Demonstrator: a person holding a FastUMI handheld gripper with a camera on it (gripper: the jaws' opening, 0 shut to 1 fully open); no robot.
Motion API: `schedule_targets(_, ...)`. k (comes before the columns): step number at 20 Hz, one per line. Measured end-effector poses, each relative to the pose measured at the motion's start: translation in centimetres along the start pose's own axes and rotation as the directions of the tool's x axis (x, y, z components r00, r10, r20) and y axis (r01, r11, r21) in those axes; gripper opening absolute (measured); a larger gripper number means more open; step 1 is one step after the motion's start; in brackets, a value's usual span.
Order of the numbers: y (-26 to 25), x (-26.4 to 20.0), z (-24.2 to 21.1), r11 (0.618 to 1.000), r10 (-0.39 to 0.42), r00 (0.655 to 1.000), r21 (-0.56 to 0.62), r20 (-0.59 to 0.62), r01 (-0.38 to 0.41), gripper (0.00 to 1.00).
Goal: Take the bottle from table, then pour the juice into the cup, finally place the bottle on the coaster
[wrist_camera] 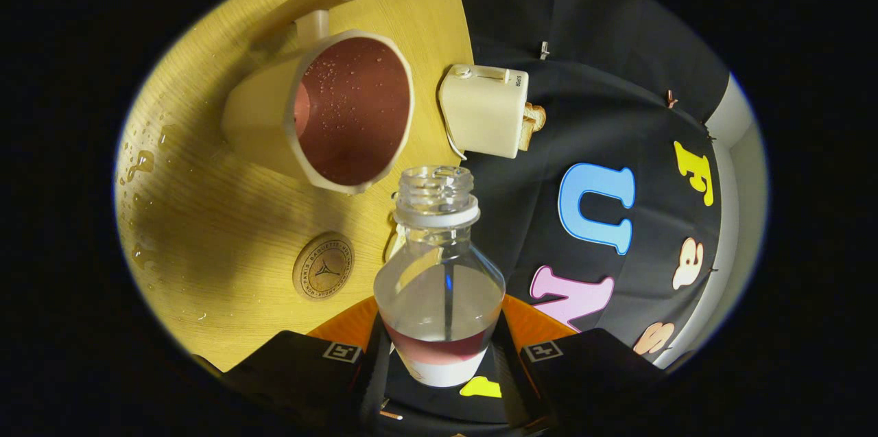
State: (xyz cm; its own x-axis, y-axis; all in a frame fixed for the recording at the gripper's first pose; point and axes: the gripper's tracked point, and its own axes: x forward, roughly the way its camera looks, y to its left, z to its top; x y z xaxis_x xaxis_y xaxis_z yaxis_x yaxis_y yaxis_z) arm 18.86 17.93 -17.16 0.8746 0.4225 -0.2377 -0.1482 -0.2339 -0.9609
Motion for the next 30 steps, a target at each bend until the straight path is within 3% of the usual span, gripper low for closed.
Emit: schedule_targets(30,-2.8,1.5,1.5,0.969,-0.033,0.994,-0.239,0.108,0.058,0.70)
